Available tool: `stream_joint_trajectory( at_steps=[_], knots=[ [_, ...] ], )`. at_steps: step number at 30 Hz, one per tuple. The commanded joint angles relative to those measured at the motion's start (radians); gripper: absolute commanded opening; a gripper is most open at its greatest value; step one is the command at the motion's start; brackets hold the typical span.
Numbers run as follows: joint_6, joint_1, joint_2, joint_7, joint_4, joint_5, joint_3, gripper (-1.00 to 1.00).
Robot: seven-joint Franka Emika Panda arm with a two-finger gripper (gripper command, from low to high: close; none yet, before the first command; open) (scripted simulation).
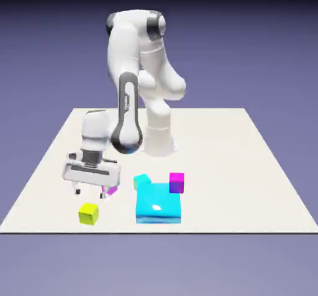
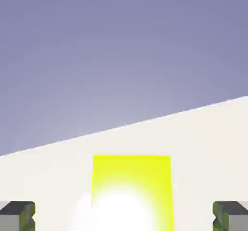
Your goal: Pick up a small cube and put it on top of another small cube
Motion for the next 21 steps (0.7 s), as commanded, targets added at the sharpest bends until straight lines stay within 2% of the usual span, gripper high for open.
stream_joint_trajectory(
  at_steps=[1, 6, 7, 15, 21],
  knots=[
    [0.021, -0.021, 0.036, -0.008, 0.018, -0.004, 0.022, 0.00],
    [0.127, -0.123, 0.216, -0.049, 0.109, -0.021, 0.129, 0.00],
    [0.127, -0.123, 0.216, -0.049, 0.109, -0.021, 0.129, -1.00],
    [-0.022, 0.022, -0.037, 0.007, -0.018, 0.003, -0.022, -1.00],
    [-0.203, 0.192, -0.098, -0.254, -0.011, -0.100, -0.130, -1.00]
  ],
)
